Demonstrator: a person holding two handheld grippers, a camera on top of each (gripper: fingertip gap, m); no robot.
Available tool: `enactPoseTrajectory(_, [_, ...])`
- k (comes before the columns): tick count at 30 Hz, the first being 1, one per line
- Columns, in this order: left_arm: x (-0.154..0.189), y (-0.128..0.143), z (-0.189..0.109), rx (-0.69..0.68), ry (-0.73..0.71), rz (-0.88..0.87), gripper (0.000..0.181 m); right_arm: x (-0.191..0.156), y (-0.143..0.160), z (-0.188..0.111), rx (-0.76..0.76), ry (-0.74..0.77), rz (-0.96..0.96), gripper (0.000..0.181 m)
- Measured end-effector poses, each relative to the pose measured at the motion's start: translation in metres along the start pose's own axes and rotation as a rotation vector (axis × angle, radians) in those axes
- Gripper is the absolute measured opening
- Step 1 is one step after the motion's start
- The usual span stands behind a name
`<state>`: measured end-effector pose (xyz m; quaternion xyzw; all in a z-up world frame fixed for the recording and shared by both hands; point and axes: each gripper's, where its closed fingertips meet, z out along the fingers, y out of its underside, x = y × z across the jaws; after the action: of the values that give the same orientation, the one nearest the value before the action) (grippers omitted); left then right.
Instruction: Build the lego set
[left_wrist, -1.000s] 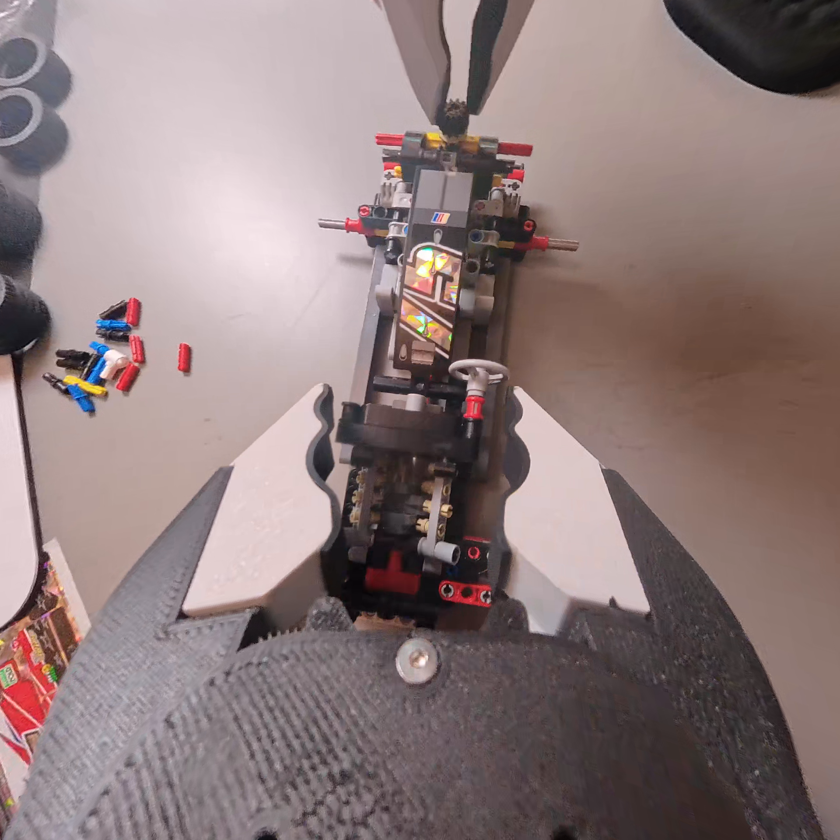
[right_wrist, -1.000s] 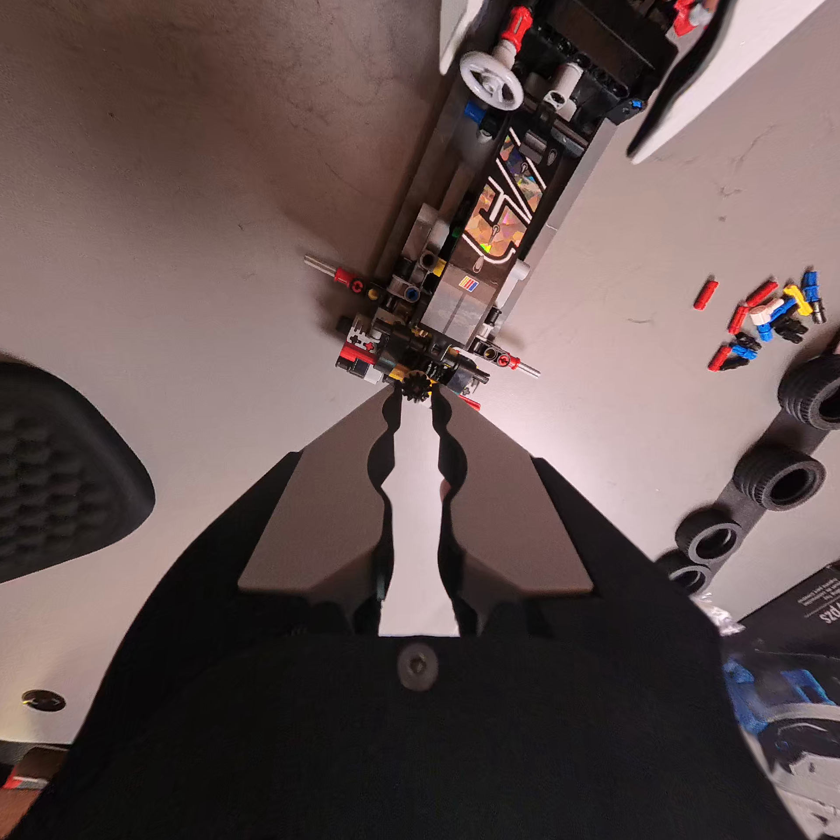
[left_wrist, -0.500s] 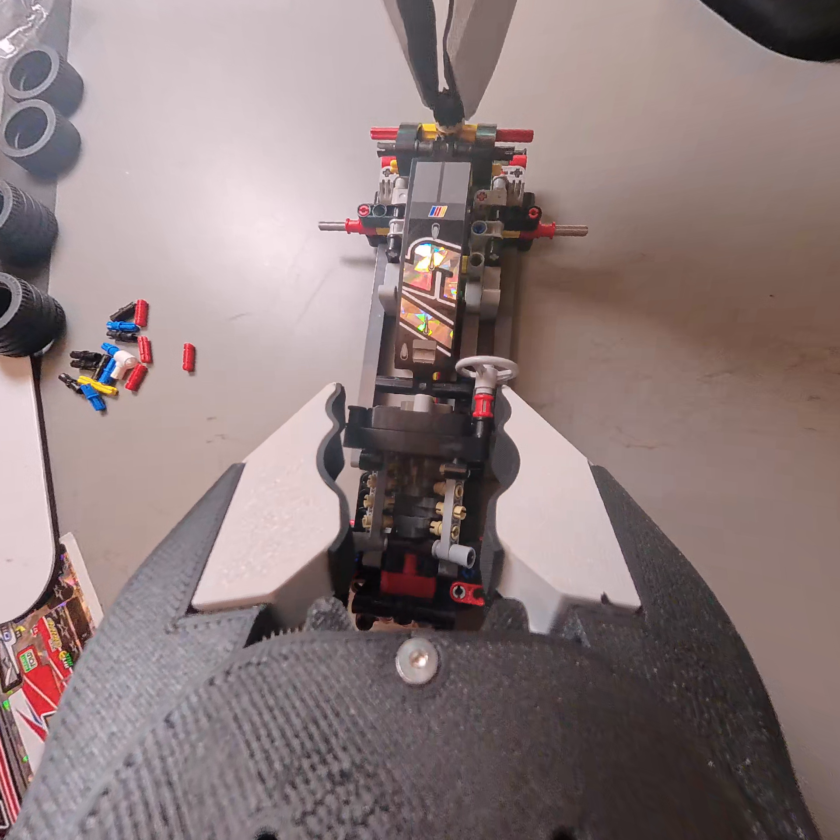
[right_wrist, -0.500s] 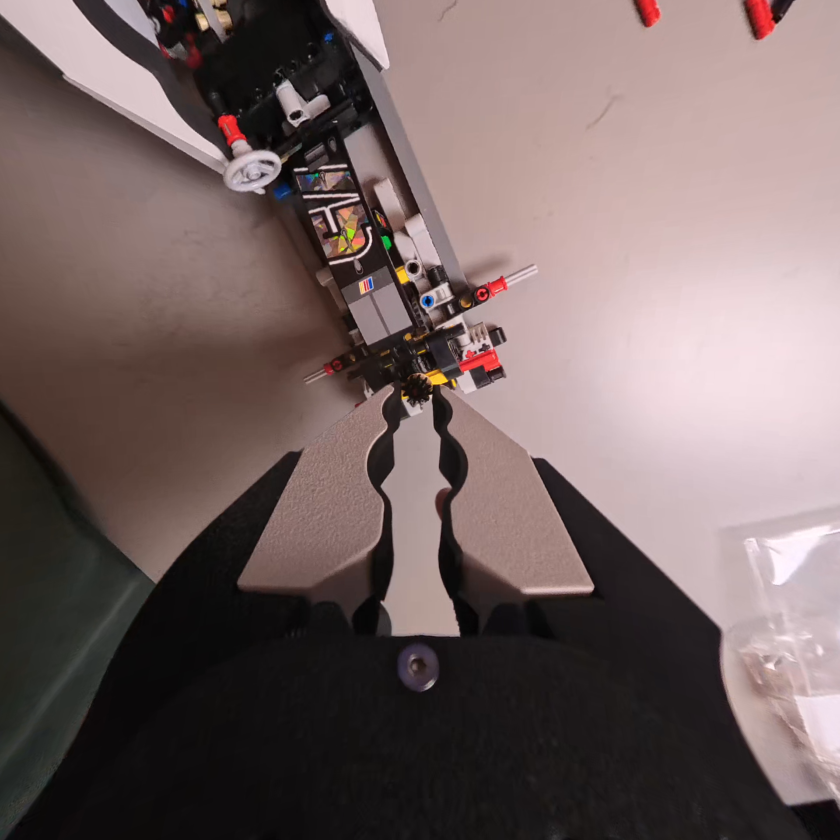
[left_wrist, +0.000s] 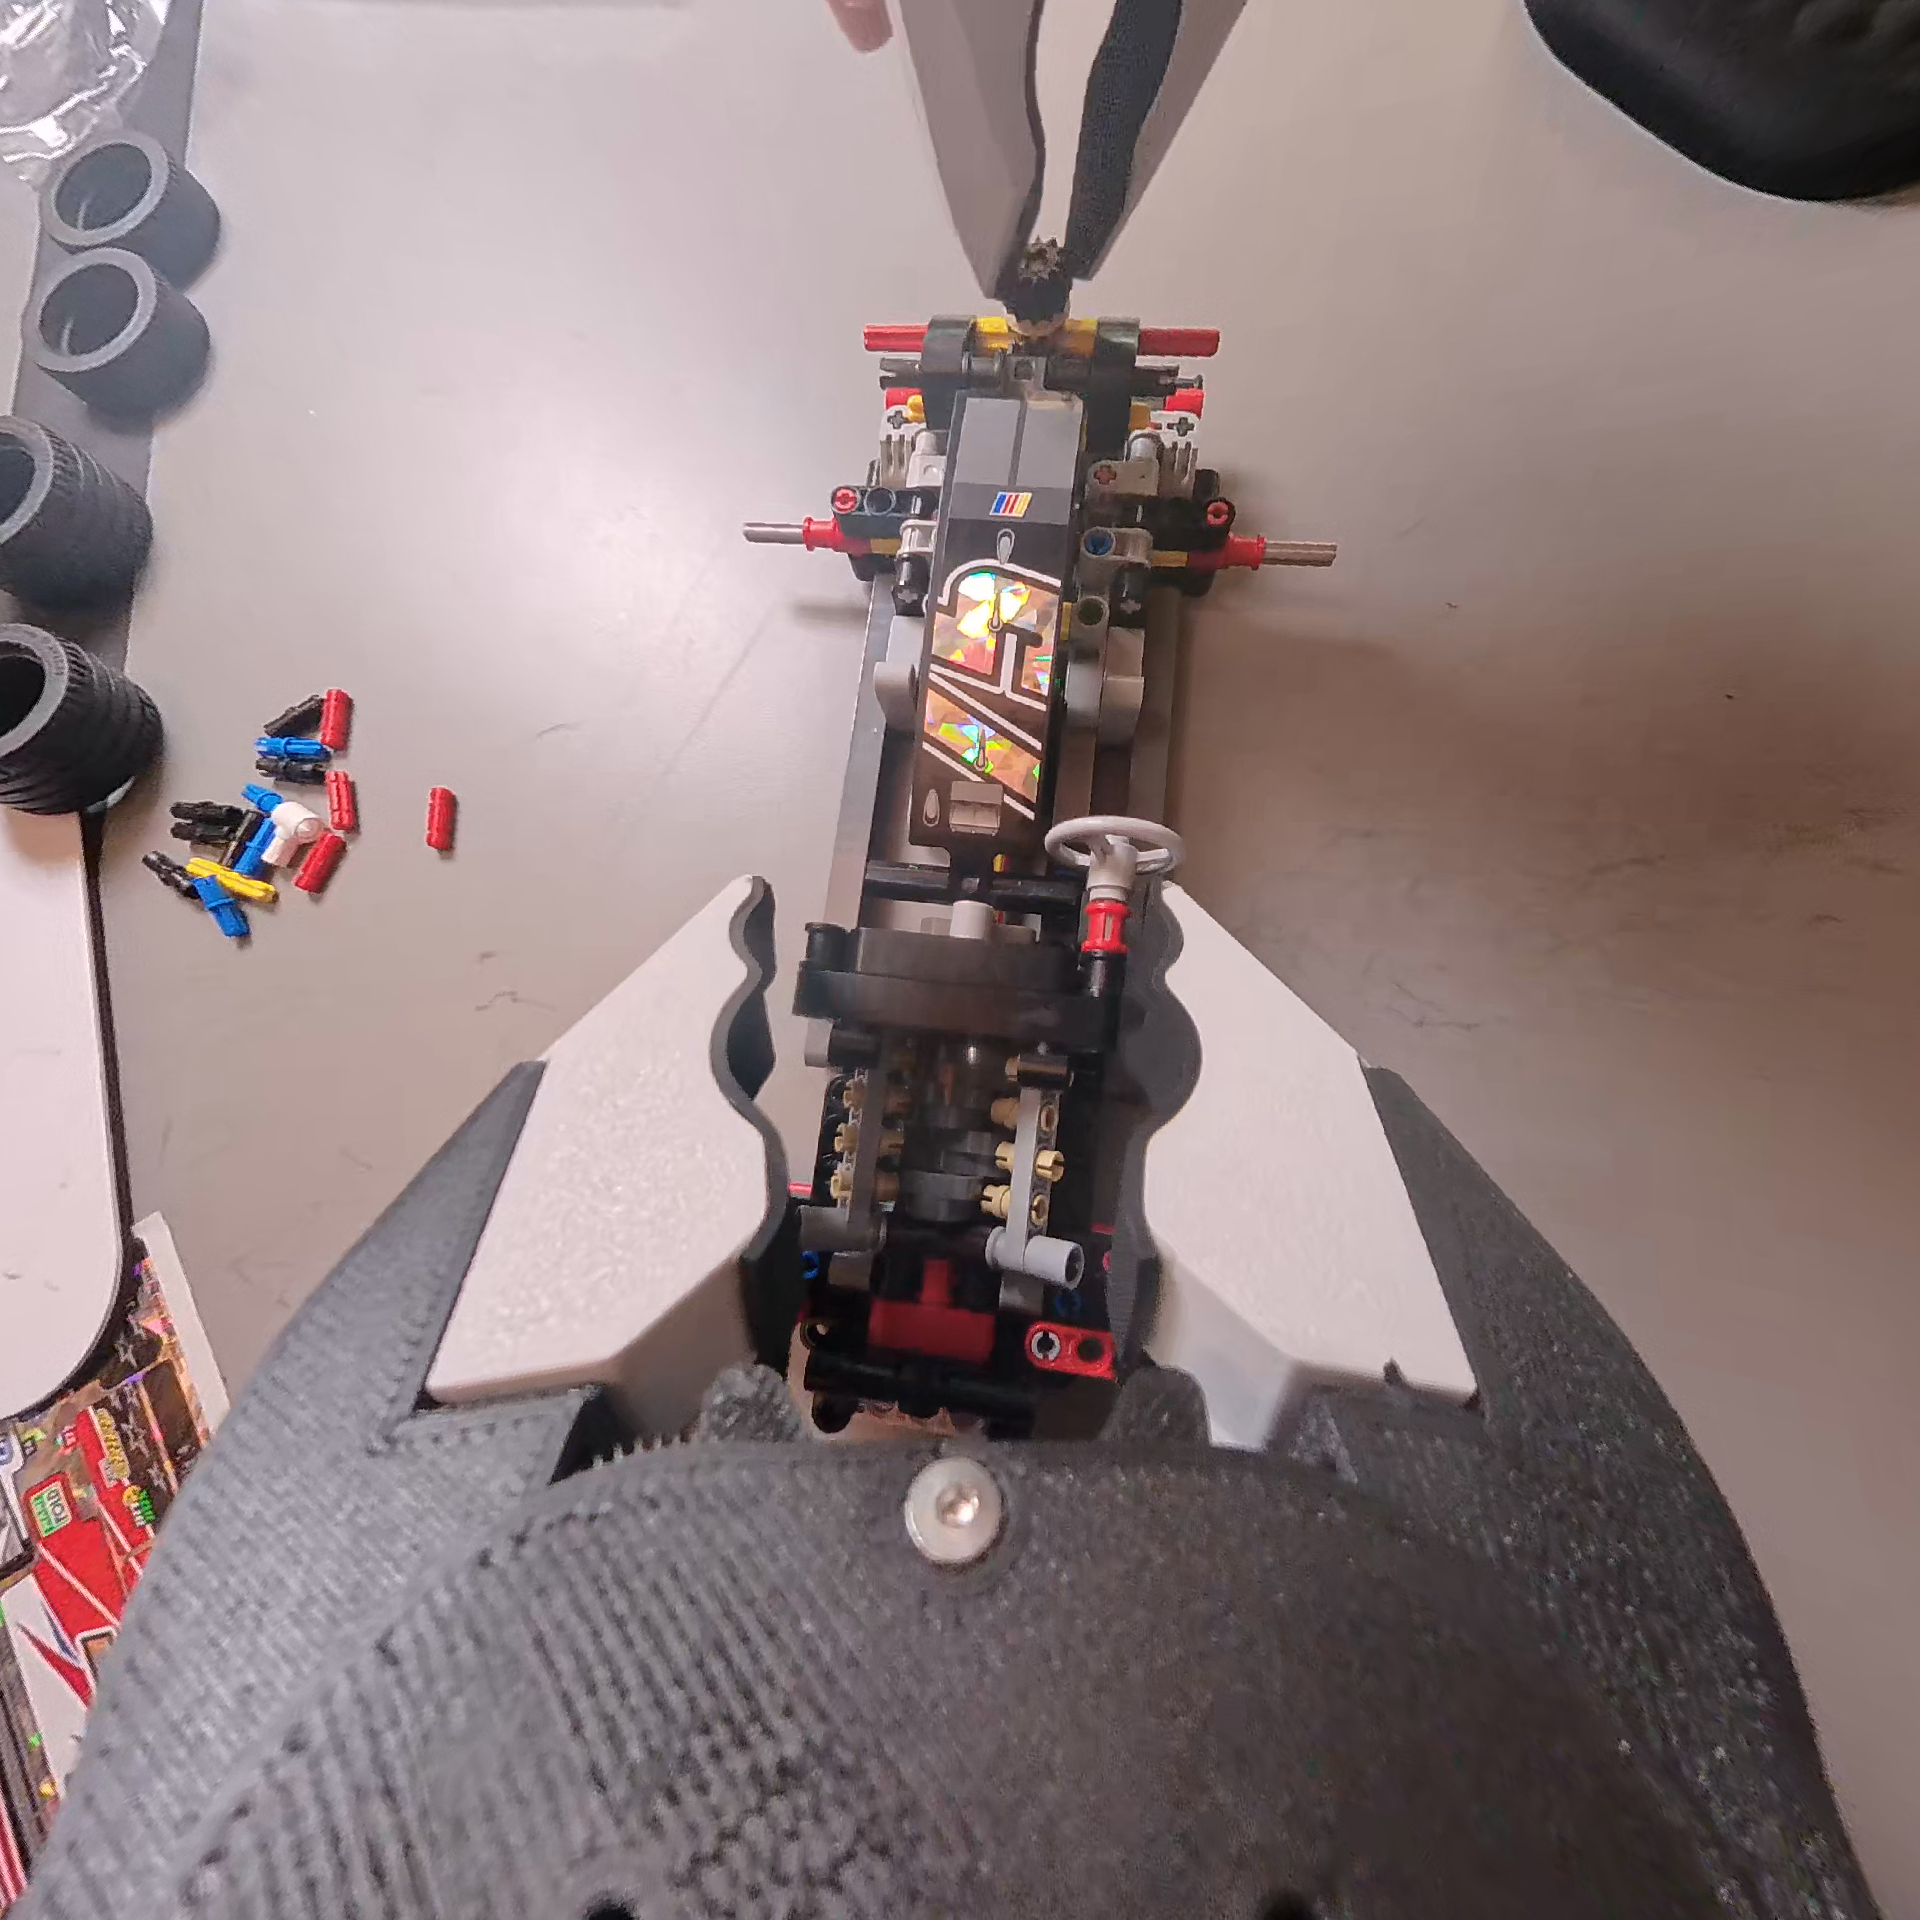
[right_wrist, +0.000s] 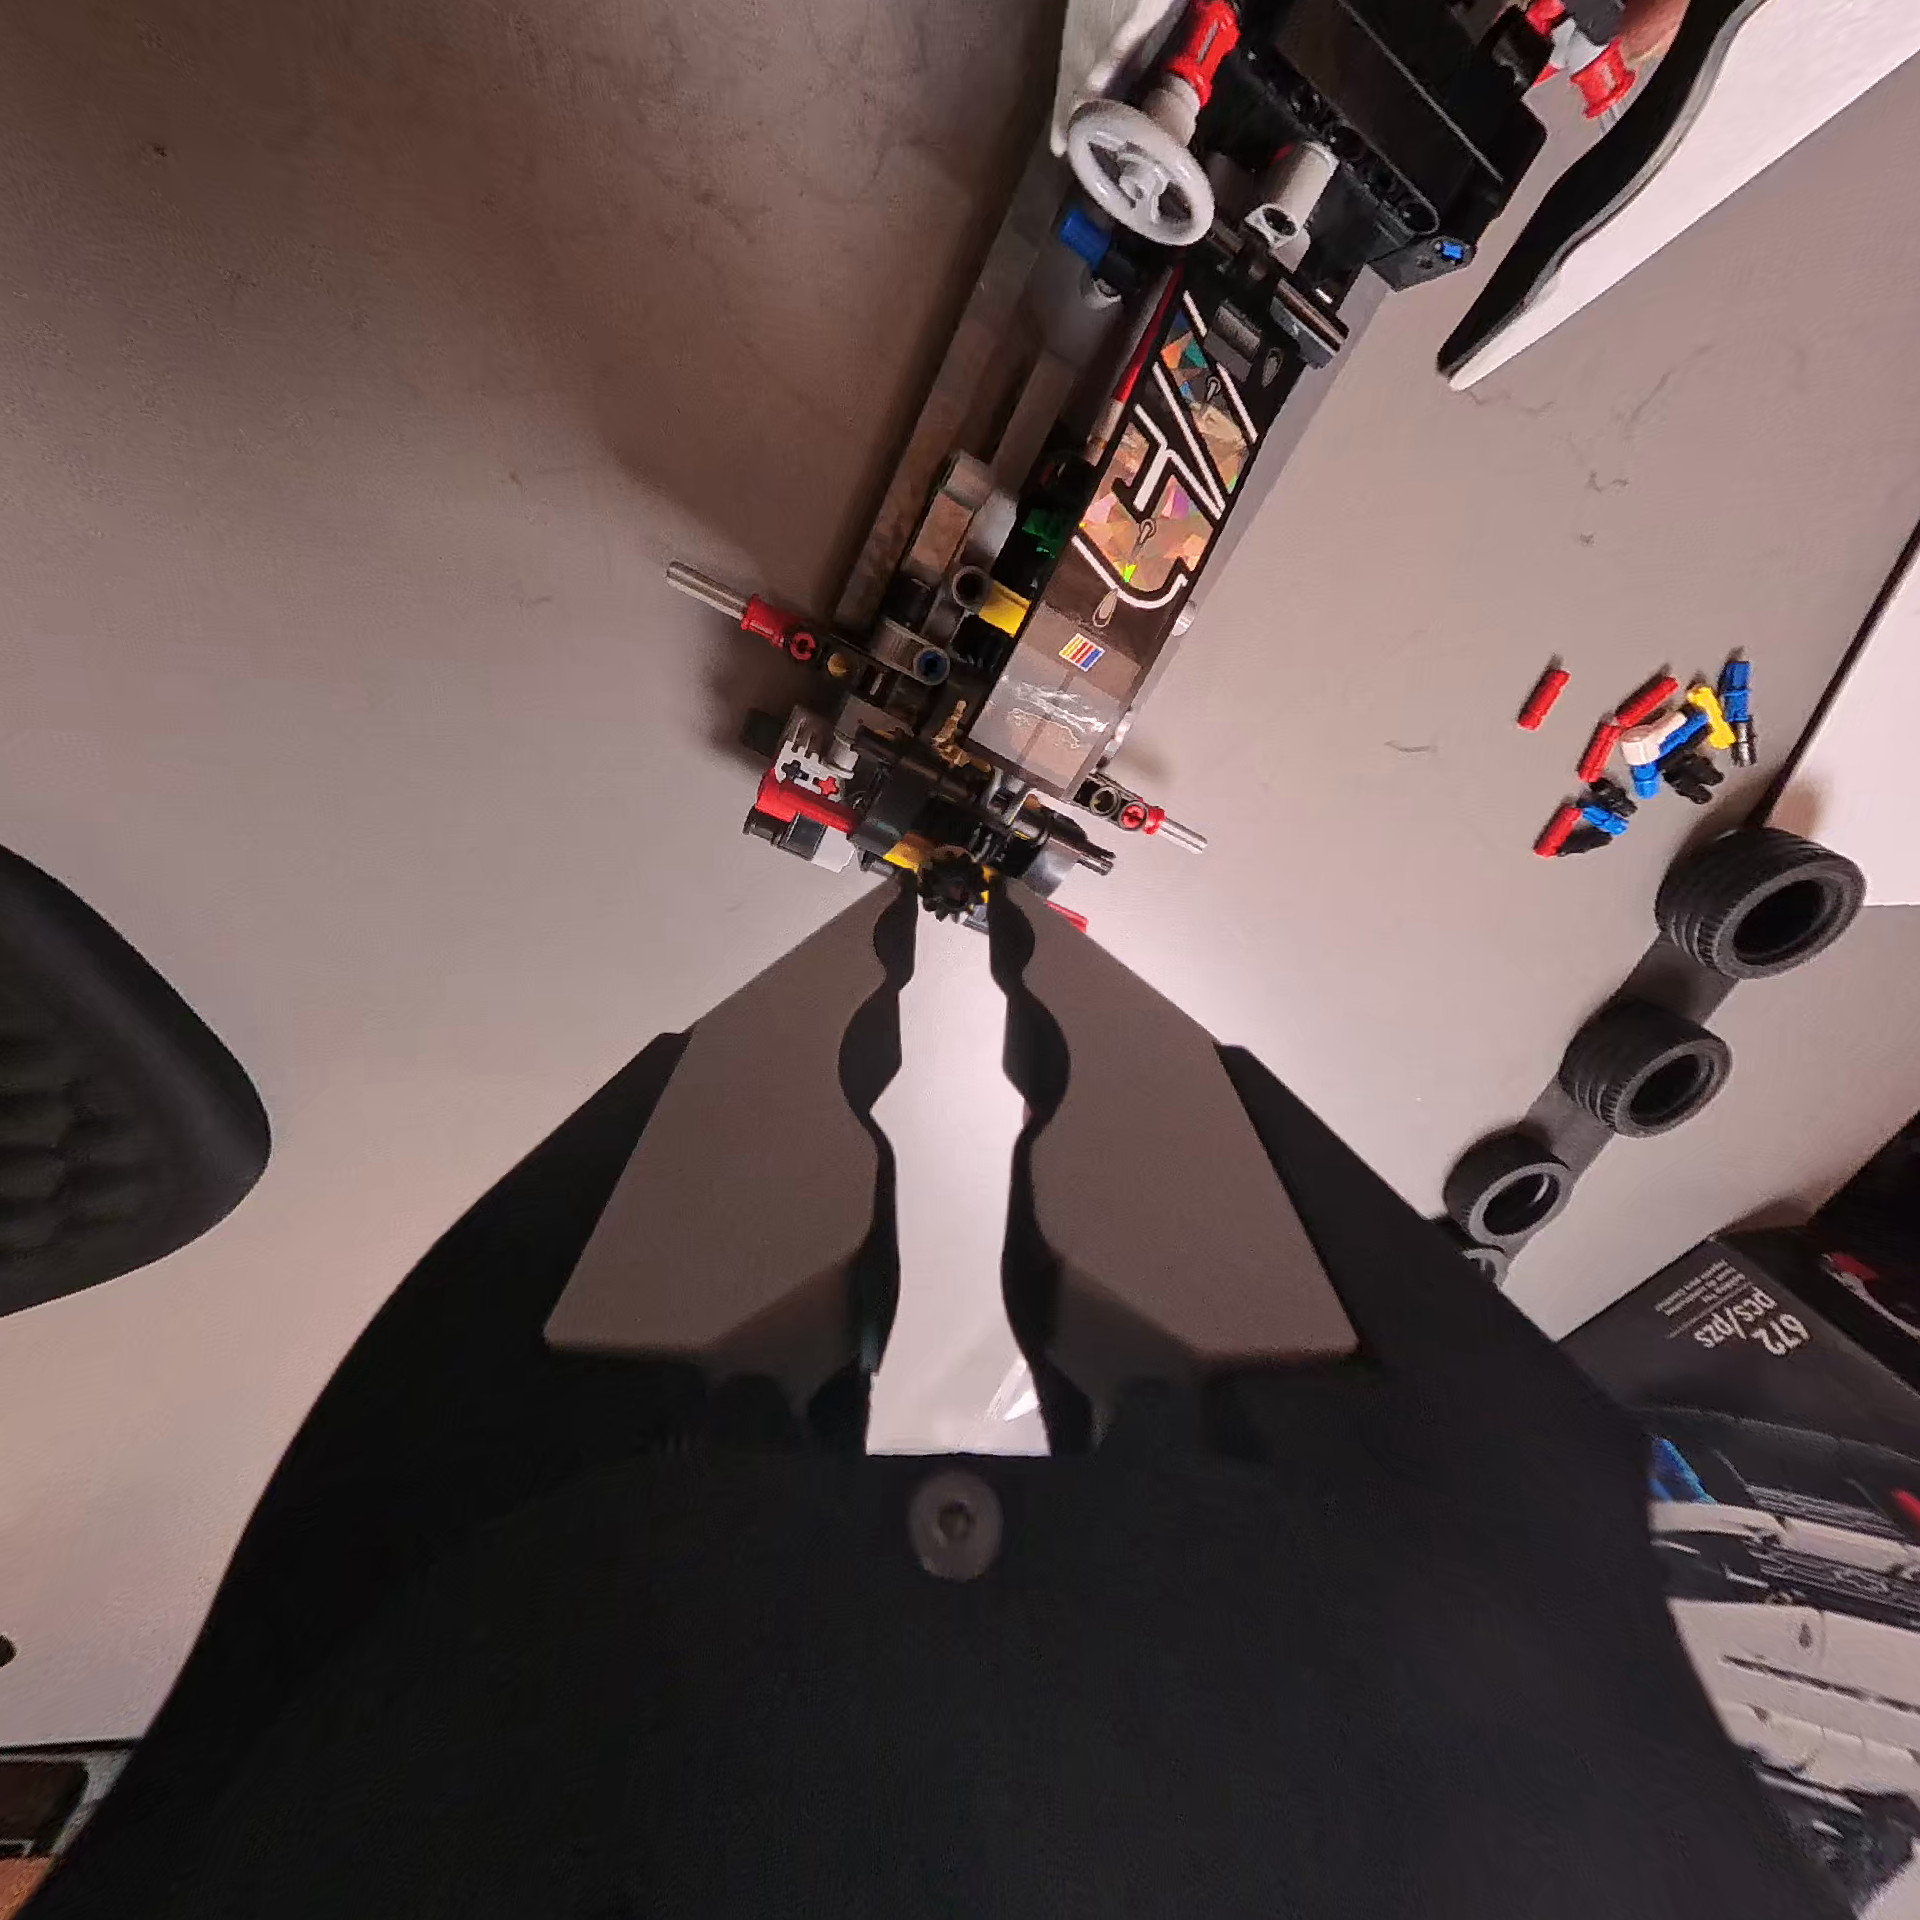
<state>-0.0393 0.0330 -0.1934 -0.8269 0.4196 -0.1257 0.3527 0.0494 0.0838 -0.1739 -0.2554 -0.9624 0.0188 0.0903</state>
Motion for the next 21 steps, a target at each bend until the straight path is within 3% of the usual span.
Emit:
enactPoseTrajectory(8, [-0.006,0.006,-0.018,0.012,-0.01,-0.041,0.074,0.002,0.002,0.0,0.019,-0.06,0.356,0.012])
enactPoseTrajectory(15, [-0.014,0.023,-0.033,-0.001,-0.005,-0.112,0.077,0.002,0.001,0.002,0.035,-0.116,0.904,0.011])
enactPoseTrajectory(19, [-0.013,0.028,-0.033,-0.016,0.0,-0.117,0.077,0.003,-0.003,0.003,0.109,-0.096,1.009,0.014])
enactPoseTrajectory(21, [-0.012,0.03,-0.031,-0.025,0.007,-0.115,0.077,0.005,-0.002,-0.001,0.118,-0.068,0.928,0.018])
